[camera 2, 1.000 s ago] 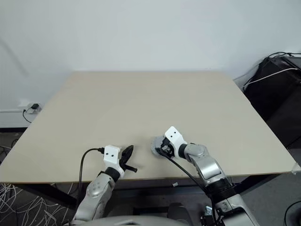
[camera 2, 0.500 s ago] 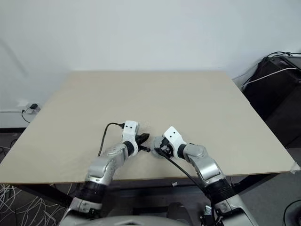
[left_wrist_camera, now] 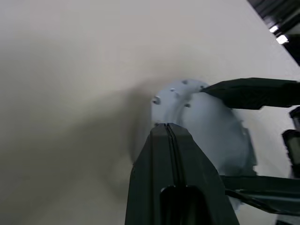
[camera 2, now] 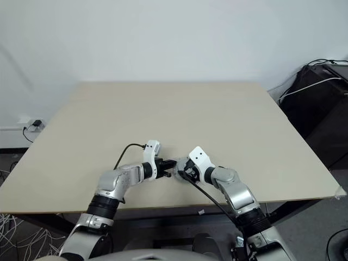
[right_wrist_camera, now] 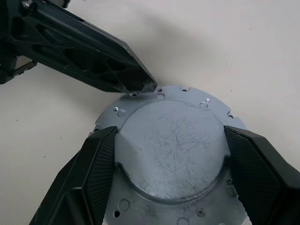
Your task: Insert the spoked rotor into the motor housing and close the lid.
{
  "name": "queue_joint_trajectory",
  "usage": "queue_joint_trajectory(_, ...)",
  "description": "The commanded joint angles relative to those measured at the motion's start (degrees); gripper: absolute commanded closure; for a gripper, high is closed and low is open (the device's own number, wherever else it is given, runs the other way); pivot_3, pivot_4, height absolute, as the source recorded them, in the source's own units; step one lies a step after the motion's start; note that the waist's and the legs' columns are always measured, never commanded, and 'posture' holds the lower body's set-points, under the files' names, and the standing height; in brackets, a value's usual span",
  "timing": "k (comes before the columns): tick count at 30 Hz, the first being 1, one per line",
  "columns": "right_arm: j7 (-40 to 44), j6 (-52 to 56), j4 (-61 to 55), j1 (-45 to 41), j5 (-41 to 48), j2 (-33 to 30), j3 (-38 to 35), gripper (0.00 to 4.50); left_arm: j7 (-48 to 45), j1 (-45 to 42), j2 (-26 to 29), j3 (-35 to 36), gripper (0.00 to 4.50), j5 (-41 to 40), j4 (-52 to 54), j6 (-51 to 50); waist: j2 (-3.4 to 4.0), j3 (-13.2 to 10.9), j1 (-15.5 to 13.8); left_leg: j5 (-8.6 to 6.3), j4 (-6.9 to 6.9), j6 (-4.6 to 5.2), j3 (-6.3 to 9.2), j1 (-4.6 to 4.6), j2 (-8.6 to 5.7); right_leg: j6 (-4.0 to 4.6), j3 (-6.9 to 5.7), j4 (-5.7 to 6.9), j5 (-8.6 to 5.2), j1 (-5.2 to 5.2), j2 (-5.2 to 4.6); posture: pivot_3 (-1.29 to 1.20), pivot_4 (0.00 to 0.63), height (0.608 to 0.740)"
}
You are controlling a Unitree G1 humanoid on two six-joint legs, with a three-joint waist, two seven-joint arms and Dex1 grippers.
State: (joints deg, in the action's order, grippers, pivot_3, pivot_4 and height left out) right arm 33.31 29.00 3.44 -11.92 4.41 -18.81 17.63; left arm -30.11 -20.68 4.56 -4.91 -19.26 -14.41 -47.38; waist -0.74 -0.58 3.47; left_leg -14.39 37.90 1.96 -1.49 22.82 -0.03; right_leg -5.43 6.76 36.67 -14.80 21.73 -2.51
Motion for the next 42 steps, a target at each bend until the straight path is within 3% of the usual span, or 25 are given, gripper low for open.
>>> queue_joint_trajectory(1,-1.4,2.4,1.6,1.1,-1.7,-0.7,-0.2,1.27,-1.8,-3.0,0.3,-0.3,4.50,-0.9,-0.6,-0.8,0.00,0.0,0.0,0.00,0.00,0.00,0.00,0.00,0.00,0.00,0.00,0.00,0.00,0.00,0.00,0.00,0.000,0.740)
queue_joint_trajectory(21,-0.2,1.7,-1.5,2.1,0.2,-0.1,-0.7,1.27,-1.7,-4.5,-0.6,-3.7,4.50,1.7,-4.7,-3.4,-0.03,0.0,-0.1,-0.01,-0.10,-0.02,0.06,0.00,0.05,0.03,-0.01,-0.18,0.04,-0.06,-0.02,0.00,0.000,0.740)
queue_joint_trajectory(25,0.5,2.3,-4.4,2.9,0.7,-0.7,-1.1,0.03,-1.7,-4.2,-0.8,-4.0,4.50,1.7,-4.5,-3.5,-0.03,0.0,-0.2,-0.01,-0.23,-0.01,0.14,0.01,0.04,0.00,-0.08,-0.44,0.08,-0.13,-0.03,0.00,0.000,0.740)
queue_joint_trajectory(33,1.0,4.4,-13.0,5.9,1.3,-3.8,-3.1,0.03,-1.9,-4.1,-1.3,-4.2,4.50,1.8,-4.7,-3.2,-0.03,0.0,-1.3,-0.04,-0.41,0.05,0.18,0.14,0.01,-0.02,-0.12,-0.71,0.09,-0.08,-0.07,0.00,0.000,0.740)
queue_joint_trajectory(42,-0.1,8.4,-25.0,12.4,5.5,-7.7,-12.1,0.03,-2.6,-4.4,-1.7,-4.7,4.50,1.8,-5.3,-2.9,-0.05,0.0,-1.8,-0.02,-0.45,0.11,0.18,0.29,-0.01,0.00,-0.13,-0.75,0.08,0.07,-0.07,0.00,0.000,0.740)
